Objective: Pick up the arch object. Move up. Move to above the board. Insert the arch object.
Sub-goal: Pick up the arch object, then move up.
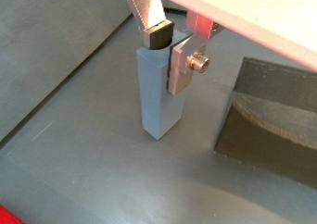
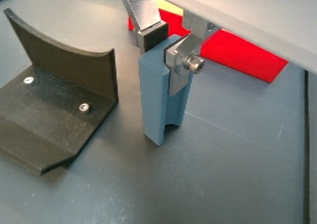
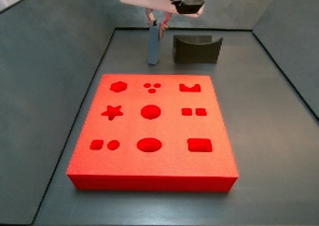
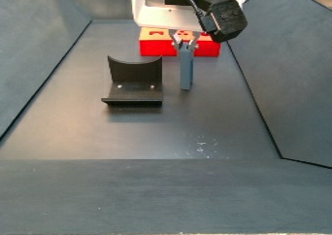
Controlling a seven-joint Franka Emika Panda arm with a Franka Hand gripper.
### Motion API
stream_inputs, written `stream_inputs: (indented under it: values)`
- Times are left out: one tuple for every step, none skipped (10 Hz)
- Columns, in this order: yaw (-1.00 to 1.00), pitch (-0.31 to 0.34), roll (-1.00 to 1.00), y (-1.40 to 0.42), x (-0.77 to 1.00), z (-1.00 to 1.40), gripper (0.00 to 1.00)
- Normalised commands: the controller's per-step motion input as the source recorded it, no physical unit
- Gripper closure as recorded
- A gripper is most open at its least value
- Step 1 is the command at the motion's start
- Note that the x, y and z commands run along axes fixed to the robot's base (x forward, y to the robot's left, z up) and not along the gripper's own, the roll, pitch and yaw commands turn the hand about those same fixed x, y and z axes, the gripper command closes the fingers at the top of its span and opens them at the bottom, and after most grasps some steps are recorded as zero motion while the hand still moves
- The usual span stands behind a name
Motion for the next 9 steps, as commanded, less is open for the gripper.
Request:
stream_inputs:
  values:
    - [0.00,0.000,0.00,0.00,0.00,0.00,1.00]
    - [0.00,0.000,0.00,0.00,0.00,0.00,1.00]
    - [0.00,0.000,0.00,0.00,0.00,0.00,1.00]
    - [0.00,0.000,0.00,0.00,0.00,0.00,1.00]
    - [0.00,0.000,0.00,0.00,0.00,0.00,1.00]
    - [0.00,0.000,0.00,0.00,0.00,0.83,1.00]
    - [0.01,0.002,0.00,0.02,0.00,0.83,1.00]
    - [0.01,0.027,-0.01,0.02,-0.02,0.73,1.00]
    - [0.02,0.037,-0.03,0.00,-0.02,0.58,1.00]
